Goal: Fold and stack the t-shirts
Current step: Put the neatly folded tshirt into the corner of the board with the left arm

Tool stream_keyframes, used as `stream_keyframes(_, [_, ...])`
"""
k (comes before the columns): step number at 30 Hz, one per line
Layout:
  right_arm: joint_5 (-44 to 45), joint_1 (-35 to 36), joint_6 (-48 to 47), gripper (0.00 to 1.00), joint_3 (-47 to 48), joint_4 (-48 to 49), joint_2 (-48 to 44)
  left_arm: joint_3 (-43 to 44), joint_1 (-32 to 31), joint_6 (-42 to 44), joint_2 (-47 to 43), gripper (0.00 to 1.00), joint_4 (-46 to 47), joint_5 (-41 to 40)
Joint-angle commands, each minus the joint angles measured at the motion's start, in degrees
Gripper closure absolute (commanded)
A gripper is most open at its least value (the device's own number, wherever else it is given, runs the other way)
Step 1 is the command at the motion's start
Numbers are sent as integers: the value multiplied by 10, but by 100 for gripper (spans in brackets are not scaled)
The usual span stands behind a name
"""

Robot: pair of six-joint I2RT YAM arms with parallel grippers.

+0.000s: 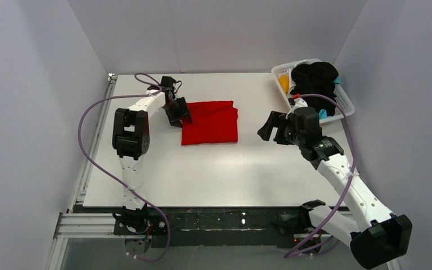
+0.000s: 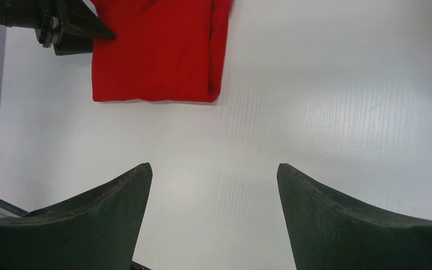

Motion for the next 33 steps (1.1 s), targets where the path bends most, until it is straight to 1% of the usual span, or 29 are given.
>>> stream_keyframes(1, [27, 1, 2, 11, -10, -5, -15, -23, -7, -27, 45, 52, -26, 46])
stream_keyframes(4, [27, 1, 3, 11, -12, -3, -6, -26, -13, -25, 47, 64, -24, 43])
stream_keyframes(6, [23, 1, 5, 11, -14, -1, 1, -24, -15, -20, 50, 77, -29, 42])
stream_keyframes(7, [20, 1, 5, 11, -15, 1, 4, -19, -15, -15, 51, 86, -36, 42])
stream_keyframes(8, [19, 1, 5, 11, -16, 2, 7, -13, -15, -10, 51, 98, -47, 36])
stream_keyframes(9, [21, 1, 4, 11, -16, 4, 10, -8, -15, -2, 49, 100, -62, 22])
stream_keyframes(13, [26, 1, -7, 11, -14, 4, 22, 8, -12, 71, 26, 100, -99, -52])
stream_keyframes(15, [26, 1, -14, 11, -11, 1, 29, 14, -3, 105, 15, 100, -107, -78])
stream_keyframes(17, [45, 1, -18, 11, -9, 1, 34, 21, 13, 131, 8, 100, -109, -93])
stream_keyframes(20, [48, 1, -25, 11, -7, 1, 41, 46, 48, 165, 11, 100, -115, -94])
stream_keyframes(25, [55, 1, -42, 12, -2, 0, 51, 126, 109, 219, 45, 100, -159, -83])
stream_keyframes(27, [60, 1, -47, 12, -2, 0, 54, 157, 145, 237, 59, 100, -170, -84])
stream_keyframes(33, [78, 1, -39, 12, 6, 5, 78, 254, 208, 240, 109, 100, -181, -85])
